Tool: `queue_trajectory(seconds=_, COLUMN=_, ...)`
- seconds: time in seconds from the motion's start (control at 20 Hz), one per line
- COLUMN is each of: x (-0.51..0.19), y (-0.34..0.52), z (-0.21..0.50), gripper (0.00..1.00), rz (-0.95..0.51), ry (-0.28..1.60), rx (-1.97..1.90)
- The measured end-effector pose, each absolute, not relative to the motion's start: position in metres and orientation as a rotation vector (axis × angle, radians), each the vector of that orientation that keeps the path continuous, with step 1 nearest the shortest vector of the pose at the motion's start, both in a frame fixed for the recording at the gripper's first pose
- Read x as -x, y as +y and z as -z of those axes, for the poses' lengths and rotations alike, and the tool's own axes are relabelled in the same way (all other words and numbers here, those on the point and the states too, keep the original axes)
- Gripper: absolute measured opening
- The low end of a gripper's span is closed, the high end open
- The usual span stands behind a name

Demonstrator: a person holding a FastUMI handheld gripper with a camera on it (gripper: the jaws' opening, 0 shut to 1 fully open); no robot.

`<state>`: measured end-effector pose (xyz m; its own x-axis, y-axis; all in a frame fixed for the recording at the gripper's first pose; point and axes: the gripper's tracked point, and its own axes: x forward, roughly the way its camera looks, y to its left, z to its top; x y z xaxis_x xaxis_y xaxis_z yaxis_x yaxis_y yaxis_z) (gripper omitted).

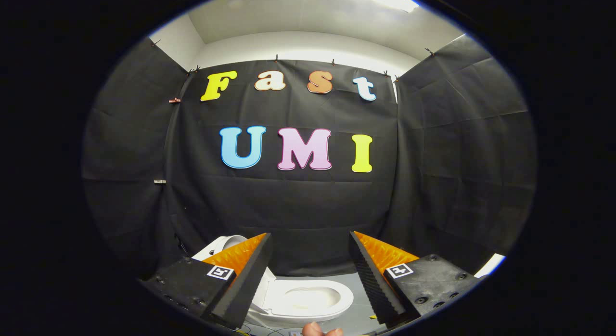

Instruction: Open the toilet lid.

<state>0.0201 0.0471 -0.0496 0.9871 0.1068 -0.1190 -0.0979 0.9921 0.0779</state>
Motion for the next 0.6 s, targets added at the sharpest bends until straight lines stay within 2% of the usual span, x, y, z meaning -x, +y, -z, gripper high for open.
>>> queue_trajectory(seconds=0.6, x=-0.0189, y=0.0466, z=0.0451, gripper=0.99, rz=-0.097, ry=0.114, rx=-0.063)
